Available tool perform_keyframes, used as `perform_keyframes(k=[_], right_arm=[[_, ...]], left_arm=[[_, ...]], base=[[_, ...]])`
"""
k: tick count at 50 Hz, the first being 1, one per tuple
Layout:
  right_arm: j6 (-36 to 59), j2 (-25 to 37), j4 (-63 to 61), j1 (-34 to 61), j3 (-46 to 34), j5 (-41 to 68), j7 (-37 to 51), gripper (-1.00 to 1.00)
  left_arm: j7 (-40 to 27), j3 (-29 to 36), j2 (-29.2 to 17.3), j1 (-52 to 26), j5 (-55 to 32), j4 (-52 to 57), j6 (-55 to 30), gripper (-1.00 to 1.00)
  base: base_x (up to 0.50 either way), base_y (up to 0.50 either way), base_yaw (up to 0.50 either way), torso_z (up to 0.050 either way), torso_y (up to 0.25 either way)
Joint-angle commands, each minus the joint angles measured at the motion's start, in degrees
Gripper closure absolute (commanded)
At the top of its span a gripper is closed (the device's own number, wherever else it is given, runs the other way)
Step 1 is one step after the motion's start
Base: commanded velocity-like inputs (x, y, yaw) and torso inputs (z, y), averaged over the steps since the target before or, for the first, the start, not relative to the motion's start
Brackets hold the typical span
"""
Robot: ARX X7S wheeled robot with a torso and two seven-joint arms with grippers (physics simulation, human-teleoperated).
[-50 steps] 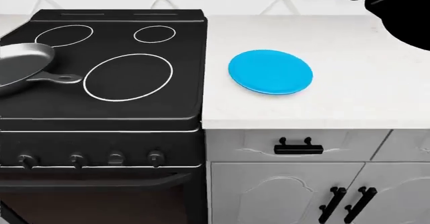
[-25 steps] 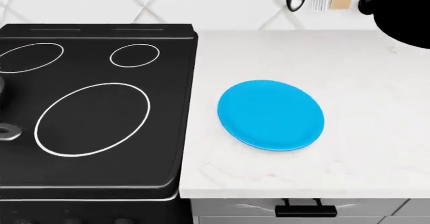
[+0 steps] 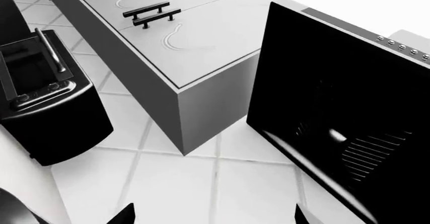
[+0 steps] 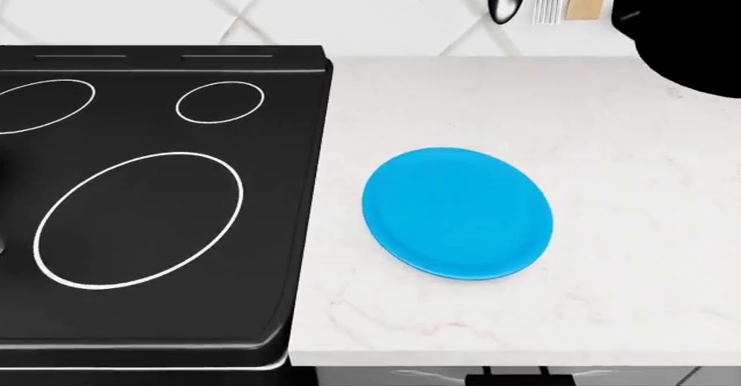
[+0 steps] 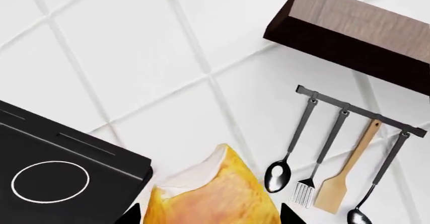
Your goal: Pick the chicken breast from the pan and place it on the plate.
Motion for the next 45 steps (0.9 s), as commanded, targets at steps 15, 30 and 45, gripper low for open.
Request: perform_keyframes(k=[15, 30, 45], right_arm=[[4.1, -0.5, 1.8, -1.7, -3.3, 9.4, 2.7, 1.00], [6.5, 1.1, 2.1, 0.1, -5.8, 16.5, 6.5, 1.00], [5.6, 0.9, 2.2, -2.9, -7.3, 16.7, 6.4, 1.00]], left_arm=[[0.2, 0.3, -0.1, 0.1, 0.2, -0.3, 0.4, -1.00], [-0.2, 0.4, -0.2, 0.3, 0.4, 0.0, 0.6, -1.00], [-0.5, 0.6, -0.6, 0.2, 0.5, 0.0, 0.6, -1.00]], base=[[0.00, 0.00, 0.00, 0.000, 0.001], [0.00, 0.00, 0.00, 0.000, 0.000], [0.00, 0.00, 0.00, 0.000, 0.001]])
